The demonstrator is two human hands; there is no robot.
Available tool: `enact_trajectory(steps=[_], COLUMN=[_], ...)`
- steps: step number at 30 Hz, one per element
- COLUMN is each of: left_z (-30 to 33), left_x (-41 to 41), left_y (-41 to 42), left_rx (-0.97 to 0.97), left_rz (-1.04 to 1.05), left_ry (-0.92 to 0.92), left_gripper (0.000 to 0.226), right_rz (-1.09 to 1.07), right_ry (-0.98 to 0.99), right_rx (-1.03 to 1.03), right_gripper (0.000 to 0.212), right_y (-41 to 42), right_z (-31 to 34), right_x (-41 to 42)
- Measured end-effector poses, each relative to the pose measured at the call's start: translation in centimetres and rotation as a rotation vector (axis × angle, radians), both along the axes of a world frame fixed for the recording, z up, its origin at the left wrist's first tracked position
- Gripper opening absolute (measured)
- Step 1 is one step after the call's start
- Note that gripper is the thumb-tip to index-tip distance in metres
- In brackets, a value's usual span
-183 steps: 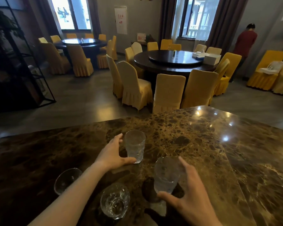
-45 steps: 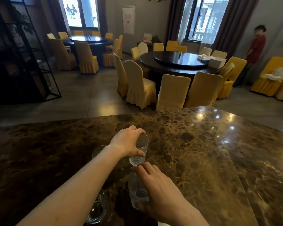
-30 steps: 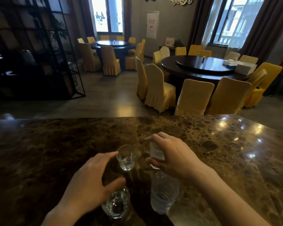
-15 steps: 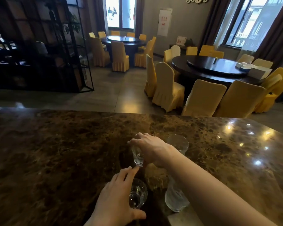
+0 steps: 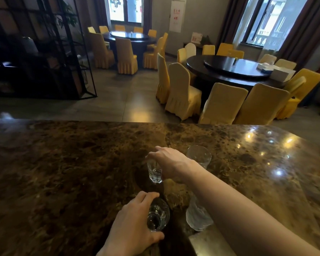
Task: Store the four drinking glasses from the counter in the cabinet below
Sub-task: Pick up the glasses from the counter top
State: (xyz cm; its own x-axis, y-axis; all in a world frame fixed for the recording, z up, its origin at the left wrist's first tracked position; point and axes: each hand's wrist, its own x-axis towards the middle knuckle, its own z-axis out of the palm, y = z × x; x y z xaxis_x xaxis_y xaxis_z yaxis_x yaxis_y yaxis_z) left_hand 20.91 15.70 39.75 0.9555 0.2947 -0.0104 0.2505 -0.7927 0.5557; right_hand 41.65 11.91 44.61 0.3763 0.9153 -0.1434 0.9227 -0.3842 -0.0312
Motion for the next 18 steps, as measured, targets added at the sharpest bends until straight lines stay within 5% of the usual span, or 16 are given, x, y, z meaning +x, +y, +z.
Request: enact_trajectory(steps=[18], left_z=[2.1], left_x=[0.5], left_y=[-1.2], left_rx=[-0.063], left_rz=[0.028], left_ry=[0.08], left_gripper=[0.115], right_rz=[0.005], right_ry=[0.049], right_rx=[0.146], right_gripper=[0.089], right_y=[-2.2], right_z=[1.5], right_x=[0.3])
